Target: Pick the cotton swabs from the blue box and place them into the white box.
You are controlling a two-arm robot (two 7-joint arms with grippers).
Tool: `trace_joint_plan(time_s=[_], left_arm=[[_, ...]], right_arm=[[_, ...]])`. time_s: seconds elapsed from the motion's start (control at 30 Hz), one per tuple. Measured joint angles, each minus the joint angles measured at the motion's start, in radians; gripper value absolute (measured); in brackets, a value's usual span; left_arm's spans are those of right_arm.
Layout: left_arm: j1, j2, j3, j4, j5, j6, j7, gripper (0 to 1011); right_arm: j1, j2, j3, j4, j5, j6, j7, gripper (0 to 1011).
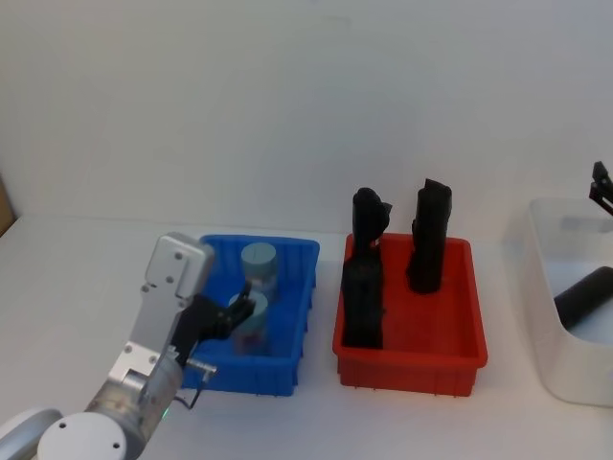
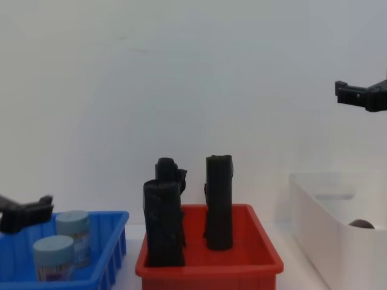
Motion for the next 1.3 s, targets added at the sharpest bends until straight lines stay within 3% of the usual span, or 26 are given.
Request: trace_joint_plan(time_s=[0.23,0.47,0.8,1.3], left_arm=[[0.007,0.011,-0.016,0.035,-0.029,0.0,-0.039,1000],[-0.012,0.012,-0.029,0.085,-0.039,-0.026,-0.129,1000],[-0.063,-0.005,-0.04,0.175,-0.043,-0.064,-0.279,1000],[-0.126,-0.037,-0.045,0.292,-0.047,-0.093,-0.411,999]], right_arm=[[0.0,0.0,0.0,0.0,0.0,0.0,0.0,1002],[0.0,0.0,0.0,0.0,0.0,0.0,0.0,1002],[0.0,0.0,0.0,0.0,0.0,0.0,0.0,1002],[0.0,0.0,0.0,0.0,0.0,0.0,0.0,1002]])
